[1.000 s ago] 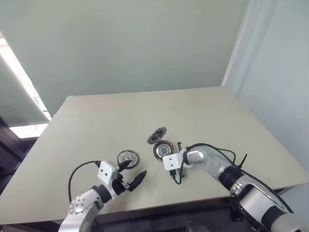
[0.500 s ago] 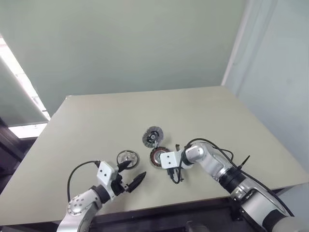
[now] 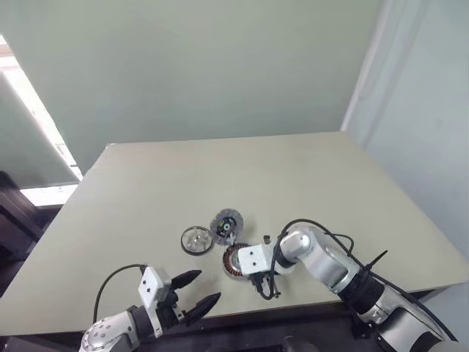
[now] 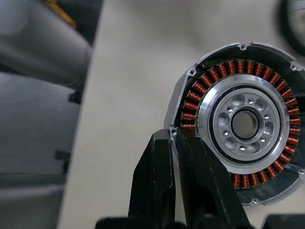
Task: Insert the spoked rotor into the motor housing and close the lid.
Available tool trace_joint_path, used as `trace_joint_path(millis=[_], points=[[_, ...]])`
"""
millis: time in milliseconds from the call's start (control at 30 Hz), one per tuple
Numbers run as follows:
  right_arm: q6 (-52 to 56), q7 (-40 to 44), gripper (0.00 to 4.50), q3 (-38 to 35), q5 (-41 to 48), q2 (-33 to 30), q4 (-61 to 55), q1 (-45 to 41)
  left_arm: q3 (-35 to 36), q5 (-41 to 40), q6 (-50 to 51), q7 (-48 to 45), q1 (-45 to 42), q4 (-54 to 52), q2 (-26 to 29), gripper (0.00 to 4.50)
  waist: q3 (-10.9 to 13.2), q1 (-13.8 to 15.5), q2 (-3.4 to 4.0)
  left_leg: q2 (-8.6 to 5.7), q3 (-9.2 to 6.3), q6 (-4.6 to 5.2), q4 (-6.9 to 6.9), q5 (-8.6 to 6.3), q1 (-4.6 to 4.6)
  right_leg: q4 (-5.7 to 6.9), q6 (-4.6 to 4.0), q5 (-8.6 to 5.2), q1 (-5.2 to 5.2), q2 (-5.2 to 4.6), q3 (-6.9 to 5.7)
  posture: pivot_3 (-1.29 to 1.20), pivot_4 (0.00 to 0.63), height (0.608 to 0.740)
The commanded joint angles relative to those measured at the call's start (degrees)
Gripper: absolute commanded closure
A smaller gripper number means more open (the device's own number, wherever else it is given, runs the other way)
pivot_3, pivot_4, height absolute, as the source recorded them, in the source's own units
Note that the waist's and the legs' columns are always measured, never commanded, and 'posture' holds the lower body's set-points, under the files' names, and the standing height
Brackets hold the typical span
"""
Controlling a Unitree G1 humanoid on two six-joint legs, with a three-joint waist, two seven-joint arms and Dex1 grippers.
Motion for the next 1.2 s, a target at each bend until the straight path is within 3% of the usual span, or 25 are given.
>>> trace_joint_path(millis=[33,400,833,967,1200], points=[[0.4,-1.8,4.48,-0.4,0.0,1.2,-3.9,-0.9,0.5,-0.3,-0.9,0.5,-0.7,-2.2,-0.3,0.0,0.0,0.1,0.0,0.0,0.0,0.0,0.0,0.0,0.0,0.0,0.0,0.0,0.0,0.0,0.0,0.0,0.0,0.74],[0.6,-6.9,4.48,0.0,-0.2,2.9,-1.7,-1.0,0.1,1.0,-1.9,0.8,-1.4,-1.2,0.1,0.0,0.0,0.2,-0.01,0.0,0.0,-0.01,0.0,0.0,-0.01,-0.01,0.0,0.0,0.0,0.0,0.0,0.0,0.0,0.74],[1.3,-5.4,4.48,1.0,0.3,1.8,-2.6,-1.8,0.3,1.4,-1.6,1.5,-1.5,-1.0,0.1,0.0,0.0,0.2,-0.01,0.0,0.0,0.0,0.0,0.0,0.0,-0.01,0.0,0.0,0.0,0.0,-0.02,0.0,0.0,0.74],[2.6,-3.7,3.38,1.9,0.0,1.3,-3.3,-2.1,0.3,1.4,-1.7,1.8,-1.6,-0.9,0.0,0.0,0.0,0.2,-0.01,0.0,0.0,0.0,0.0,0.0,0.0,0.0,0.0,0.0,0.01,0.0,-0.01,0.0,0.0,0.74],[4.3,-4.1,0.84,1.3,0.5,1.5,-4.4,-2.1,0.3,1.5,-1.9,2.2,-1.7,-0.7,-0.1,0.0,0.0,0.2,-0.02,0.0,-0.01,0.0,0.0,0.0,0.02,0.0,0.0,0.0,0.03,0.0,-0.02,0.0,0.0,0.74]])
